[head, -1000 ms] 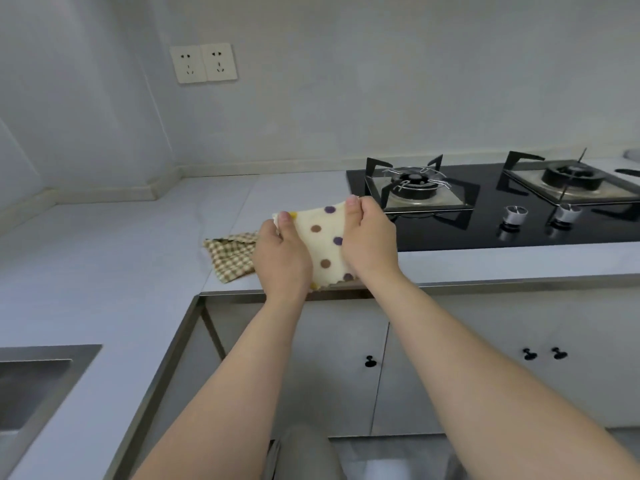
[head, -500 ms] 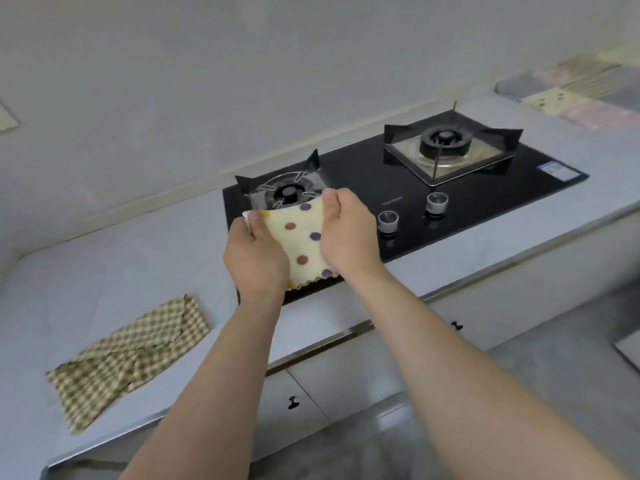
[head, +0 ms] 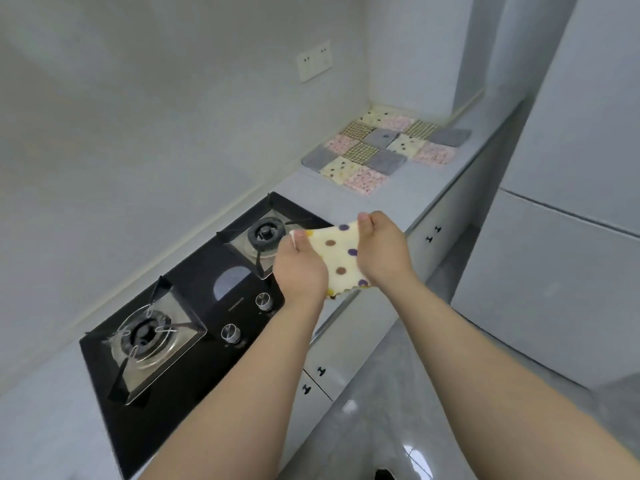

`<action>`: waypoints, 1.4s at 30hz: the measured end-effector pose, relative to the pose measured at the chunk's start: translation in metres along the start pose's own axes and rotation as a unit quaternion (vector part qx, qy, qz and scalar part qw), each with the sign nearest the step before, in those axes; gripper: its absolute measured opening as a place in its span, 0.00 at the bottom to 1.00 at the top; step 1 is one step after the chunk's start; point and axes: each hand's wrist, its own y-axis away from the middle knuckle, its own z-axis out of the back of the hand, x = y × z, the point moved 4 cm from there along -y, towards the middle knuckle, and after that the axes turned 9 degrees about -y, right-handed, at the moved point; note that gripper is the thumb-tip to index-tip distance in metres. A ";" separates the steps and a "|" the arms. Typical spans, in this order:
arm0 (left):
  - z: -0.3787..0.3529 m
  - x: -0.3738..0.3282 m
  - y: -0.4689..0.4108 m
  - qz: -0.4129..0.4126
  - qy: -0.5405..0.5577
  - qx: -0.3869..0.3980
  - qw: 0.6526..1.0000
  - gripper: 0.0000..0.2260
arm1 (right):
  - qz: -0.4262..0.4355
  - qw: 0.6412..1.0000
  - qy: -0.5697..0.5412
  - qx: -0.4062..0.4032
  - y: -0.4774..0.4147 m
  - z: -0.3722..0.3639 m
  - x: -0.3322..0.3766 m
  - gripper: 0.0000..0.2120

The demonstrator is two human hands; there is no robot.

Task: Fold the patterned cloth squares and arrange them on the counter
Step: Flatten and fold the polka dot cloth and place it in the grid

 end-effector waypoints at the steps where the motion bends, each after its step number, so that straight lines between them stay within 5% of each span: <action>1: -0.015 -0.005 0.001 -0.001 0.004 0.013 1.000 0.18 | -0.002 1.000 0.012 -0.010 -0.006 0.014 -0.001 0.16; 11: -0.140 -0.039 -0.012 -0.006 0.013 0.108 0.994 0.17 | -0.033 0.995 0.059 -0.069 -0.089 0.087 -0.045 0.16; 16: -0.212 -0.033 -0.072 0.020 -0.019 0.121 0.992 0.18 | -0.040 0.986 0.161 -0.022 -0.169 0.079 -0.070 0.13; 19: -0.259 -0.033 -0.107 0.034 -0.041 0.137 0.989 0.20 | -0.006 0.951 0.307 0.043 -0.223 0.077 -0.081 0.02; 21: -0.288 -0.041 -0.124 0.052 -0.043 0.150 0.986 0.20 | -0.007 0.935 0.349 0.061 -0.257 0.083 -0.084 0.04; 23: -0.314 -0.052 -0.135 0.074 -0.033 0.166 0.983 0.20 | -0.018 0.939 0.338 0.055 -0.290 0.093 -0.086 0.02; 27: -0.364 -0.067 -0.158 0.104 -0.031 0.179 0.978 0.19 | -0.070 0.967 0.242 0.024 -0.345 0.110 -0.098 0.14; 42: -0.499 -0.065 -0.237 0.309 -0.103 0.094 0.941 0.20 | -0.068 0.934 0.301 0.178 -0.539 0.091 -0.178 0.18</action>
